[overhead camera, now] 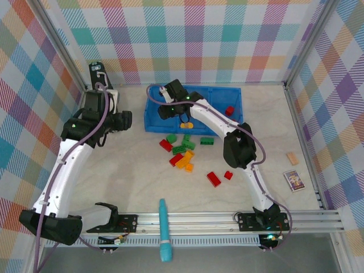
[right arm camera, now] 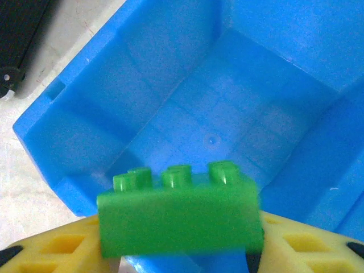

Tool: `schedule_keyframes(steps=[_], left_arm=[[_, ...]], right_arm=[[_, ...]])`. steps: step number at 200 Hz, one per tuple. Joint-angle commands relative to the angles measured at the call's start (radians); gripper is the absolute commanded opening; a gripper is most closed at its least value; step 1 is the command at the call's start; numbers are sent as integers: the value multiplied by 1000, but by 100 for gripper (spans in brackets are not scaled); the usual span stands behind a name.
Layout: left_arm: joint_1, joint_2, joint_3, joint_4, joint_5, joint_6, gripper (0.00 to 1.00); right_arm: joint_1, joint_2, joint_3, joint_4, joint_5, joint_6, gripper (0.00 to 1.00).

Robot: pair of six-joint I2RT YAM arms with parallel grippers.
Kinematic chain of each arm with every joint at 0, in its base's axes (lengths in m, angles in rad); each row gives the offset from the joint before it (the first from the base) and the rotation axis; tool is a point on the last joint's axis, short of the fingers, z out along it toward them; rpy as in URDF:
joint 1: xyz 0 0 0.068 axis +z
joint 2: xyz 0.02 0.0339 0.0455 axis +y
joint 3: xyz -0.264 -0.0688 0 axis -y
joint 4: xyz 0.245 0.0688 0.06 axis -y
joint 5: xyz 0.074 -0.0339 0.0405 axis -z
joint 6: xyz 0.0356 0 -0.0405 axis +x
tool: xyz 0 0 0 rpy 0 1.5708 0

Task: Sort the legos into containers by color
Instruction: Place the lego in the container, then move the container to the top-center of the table.

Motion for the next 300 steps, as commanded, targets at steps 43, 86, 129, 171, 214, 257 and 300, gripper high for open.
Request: schedule_keyframes(steps=[43, 86, 129, 171, 214, 257, 300], left_arm=[[-85, 10, -164, 140, 135, -237, 81], [-225, 202, -211, 316, 140, -147, 81], [-251, 430, -169, 400, 158, -26, 81], [-262, 588, -86, 433, 212, 13, 81], [-266, 715, -6, 432, 242, 28, 81], [-265, 789, 47, 413, 265, 17, 81], [-267, 835, 61, 384, 282, 20, 79]], right_arm=[[5, -75, 29, -19, -4, -69, 67], [-16, -272, -80, -4, 28, -125, 70], [-56, -556, -307, 17, 100, -150, 72], [-92, -783, -519, 8, 193, -135, 75], [-127, -912, -660, -39, 262, -101, 78], [-147, -1001, -743, -27, 302, -80, 79], [-166, -996, -771, 2, 322, -96, 81]])
